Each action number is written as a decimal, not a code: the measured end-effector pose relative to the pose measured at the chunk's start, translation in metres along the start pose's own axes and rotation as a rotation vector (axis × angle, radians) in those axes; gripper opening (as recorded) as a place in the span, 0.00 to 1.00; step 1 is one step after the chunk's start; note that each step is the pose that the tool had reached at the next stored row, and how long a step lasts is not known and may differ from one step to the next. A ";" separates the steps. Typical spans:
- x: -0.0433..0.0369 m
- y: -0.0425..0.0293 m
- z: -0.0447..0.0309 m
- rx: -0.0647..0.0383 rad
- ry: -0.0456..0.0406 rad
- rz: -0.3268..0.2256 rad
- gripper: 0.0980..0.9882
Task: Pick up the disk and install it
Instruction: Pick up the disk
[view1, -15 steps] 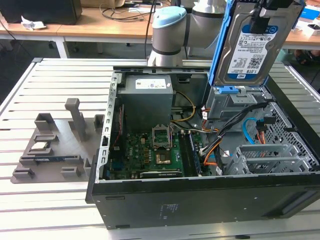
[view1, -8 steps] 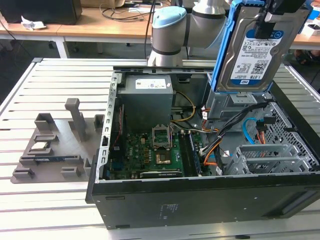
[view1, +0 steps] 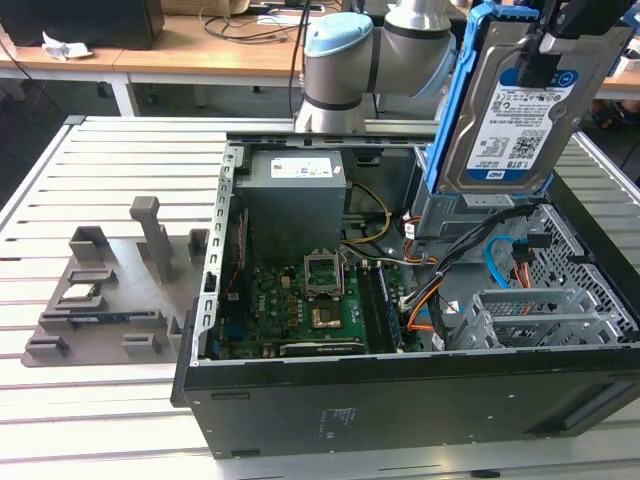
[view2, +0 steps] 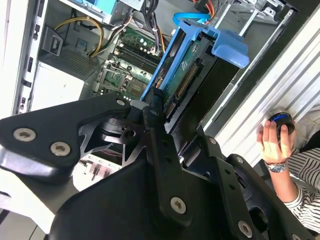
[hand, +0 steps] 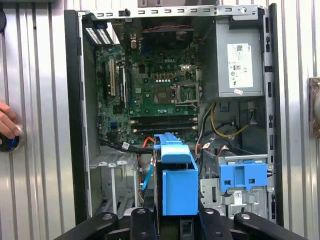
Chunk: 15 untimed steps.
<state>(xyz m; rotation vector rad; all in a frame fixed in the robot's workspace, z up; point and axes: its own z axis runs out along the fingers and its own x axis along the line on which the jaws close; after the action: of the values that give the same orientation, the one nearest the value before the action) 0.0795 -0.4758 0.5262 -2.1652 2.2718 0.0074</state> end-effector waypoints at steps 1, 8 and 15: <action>0.0042 -0.0002 0.0000 0.000 -0.0001 0.000 0.30; 0.0155 -0.0008 0.0000 0.000 0.0015 0.000 0.30; 0.0276 -0.0013 0.0000 0.000 0.0019 0.000 0.30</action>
<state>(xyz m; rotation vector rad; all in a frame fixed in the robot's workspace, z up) 0.0795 -0.5034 0.5261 -2.1662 2.2727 0.0052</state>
